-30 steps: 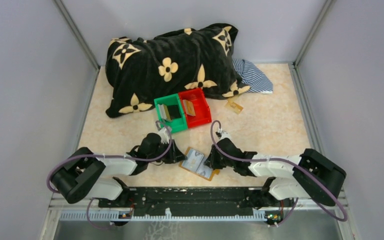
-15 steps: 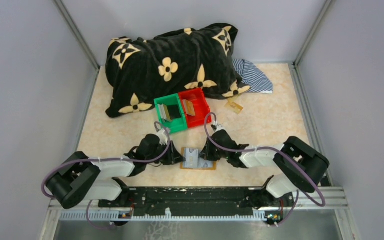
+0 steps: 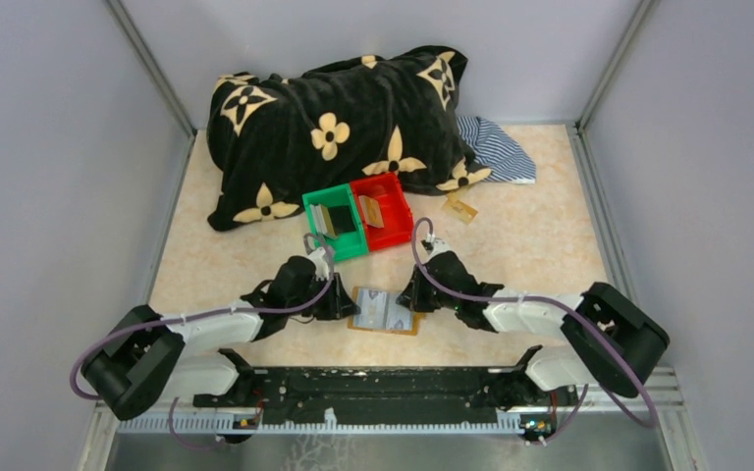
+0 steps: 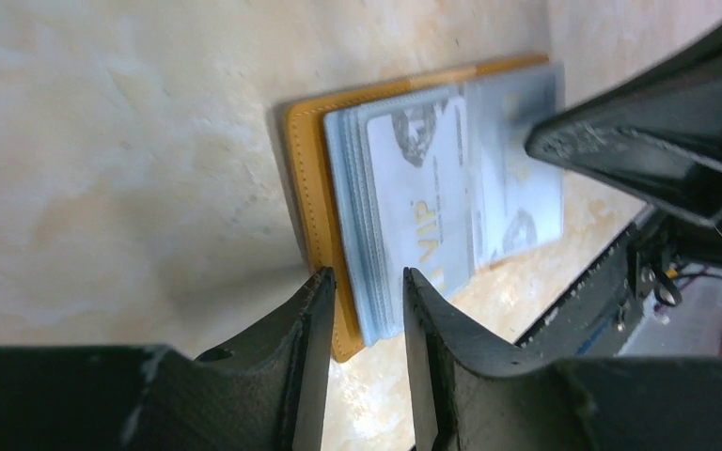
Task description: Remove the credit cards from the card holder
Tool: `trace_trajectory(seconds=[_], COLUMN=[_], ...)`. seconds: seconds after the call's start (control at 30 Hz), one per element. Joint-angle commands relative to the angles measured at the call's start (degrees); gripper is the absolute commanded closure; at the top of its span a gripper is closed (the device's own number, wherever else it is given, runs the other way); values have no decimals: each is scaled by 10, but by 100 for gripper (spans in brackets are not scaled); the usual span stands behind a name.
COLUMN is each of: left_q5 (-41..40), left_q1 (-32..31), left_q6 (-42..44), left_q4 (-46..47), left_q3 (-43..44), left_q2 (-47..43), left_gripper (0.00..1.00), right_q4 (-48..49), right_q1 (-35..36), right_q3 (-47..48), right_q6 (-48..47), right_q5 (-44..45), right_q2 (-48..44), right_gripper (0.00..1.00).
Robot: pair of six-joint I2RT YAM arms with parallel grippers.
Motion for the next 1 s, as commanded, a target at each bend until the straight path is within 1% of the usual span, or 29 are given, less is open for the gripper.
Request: trace_trajectory(seconds=[0.0, 0.17, 0.33, 0.43, 0.5, 0.6, 0.67, 0.77, 0.87, 0.97], left_q5=[-17, -1, 7, 31, 88, 172, 203, 220, 214, 207], left_q1=[27, 33, 34, 35, 45, 60, 63, 66, 66, 66], left_q6=[56, 72, 68, 66, 57, 34, 22, 4, 6, 5], left_q4=[-93, -113, -119, -76, -11, 59, 98, 147, 149, 151], left_q3=[52, 86, 90, 77, 55, 34, 16, -5, -15, -30], left_q2=[-18, -25, -33, -44, -29, 32, 65, 97, 114, 114], left_gripper=[60, 60, 61, 61, 61, 61, 62, 62, 63, 63], right_q4=[-4, 19, 40, 48, 63, 80, 99, 126, 145, 139], right_q1=[-3, -4, -3, -2, -1, -1, -1, -1, -1, -1], right_q3=[-5, -16, -17, -15, -15, -13, -17, -27, -34, -37], right_q6=[-20, -14, -9, -9, -8, -5, 1, 13, 23, 25], right_q5=[8, -1, -19, -29, -37, -49, -57, -68, -74, -69], right_q2=[-40, -32, -26, -23, -17, -5, 1, 10, 15, 15], right_gripper=[100, 100, 100, 100, 100, 92, 89, 84, 81, 75])
